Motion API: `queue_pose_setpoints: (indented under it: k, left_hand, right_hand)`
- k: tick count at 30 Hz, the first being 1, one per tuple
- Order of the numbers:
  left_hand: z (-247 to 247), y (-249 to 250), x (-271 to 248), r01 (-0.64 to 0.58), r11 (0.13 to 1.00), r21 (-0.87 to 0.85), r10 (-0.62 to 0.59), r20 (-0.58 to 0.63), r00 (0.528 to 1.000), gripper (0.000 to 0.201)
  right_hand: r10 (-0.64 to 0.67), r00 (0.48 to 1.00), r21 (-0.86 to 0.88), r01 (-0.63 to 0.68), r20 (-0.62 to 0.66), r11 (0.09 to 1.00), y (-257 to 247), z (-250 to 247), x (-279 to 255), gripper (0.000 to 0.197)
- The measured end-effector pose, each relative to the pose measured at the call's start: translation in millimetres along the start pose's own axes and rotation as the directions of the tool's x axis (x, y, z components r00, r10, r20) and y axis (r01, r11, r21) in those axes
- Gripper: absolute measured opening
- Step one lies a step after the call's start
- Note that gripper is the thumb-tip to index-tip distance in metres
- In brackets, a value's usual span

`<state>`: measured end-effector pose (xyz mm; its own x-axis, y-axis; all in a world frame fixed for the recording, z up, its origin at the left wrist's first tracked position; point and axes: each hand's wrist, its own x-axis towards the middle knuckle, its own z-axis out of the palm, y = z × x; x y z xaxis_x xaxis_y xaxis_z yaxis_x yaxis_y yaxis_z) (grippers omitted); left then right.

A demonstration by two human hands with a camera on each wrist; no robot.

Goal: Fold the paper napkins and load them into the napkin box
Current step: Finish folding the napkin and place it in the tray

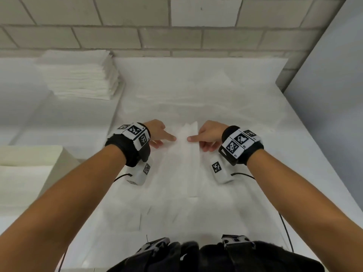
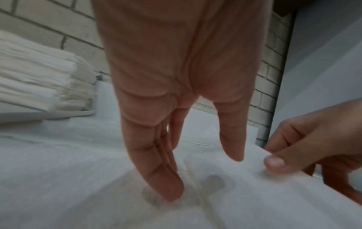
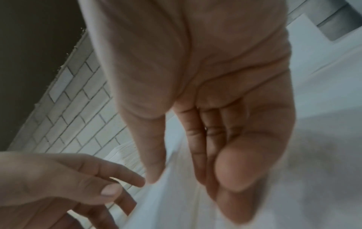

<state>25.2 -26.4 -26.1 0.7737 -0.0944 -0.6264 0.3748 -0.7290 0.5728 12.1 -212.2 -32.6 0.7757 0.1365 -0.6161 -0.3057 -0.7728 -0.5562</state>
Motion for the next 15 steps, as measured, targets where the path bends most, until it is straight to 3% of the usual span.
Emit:
queue_pose_setpoints:
  k: [4,8,10,13,15]
  left_hand:
    - [-1.2,-5.1,6.8,-0.012,0.982,-0.186,0.016,0.025,1.000,0.079]
    - [-1.8,-9.6,6.8,-0.084,0.976,-0.201,0.086,0.001,0.996,0.080]
    - [-7.6,-9.6,3.1,-0.151,0.949,-0.276,0.155,-0.006,0.988,0.062]
    - [-17.7,-3.5,-7.7,-0.279,0.839,-0.467,0.271,-0.086,0.959,0.013]
    - [-21.9,3.6,-14.0,-0.365,0.775,-0.516,0.329,-0.165,0.930,0.012]
  right_hand:
    - [-0.080,0.995,0.041,0.082,-0.055,0.996,-0.7,4.2,4.4,0.024]
    - [-0.258,0.960,0.244,0.279,-0.112,0.929,-1.1,-2.1,-5.1,0.024]
    - [-0.322,0.935,0.368,0.354,-0.148,0.859,0.0,-10.6,-15.5,0.025]
    - [-0.359,0.916,0.470,0.399,-0.178,0.787,0.0,-24.1,-26.0,0.022]
    - [-0.354,0.918,0.506,0.393,-0.176,0.768,-2.8,-29.1,-27.0,0.021]
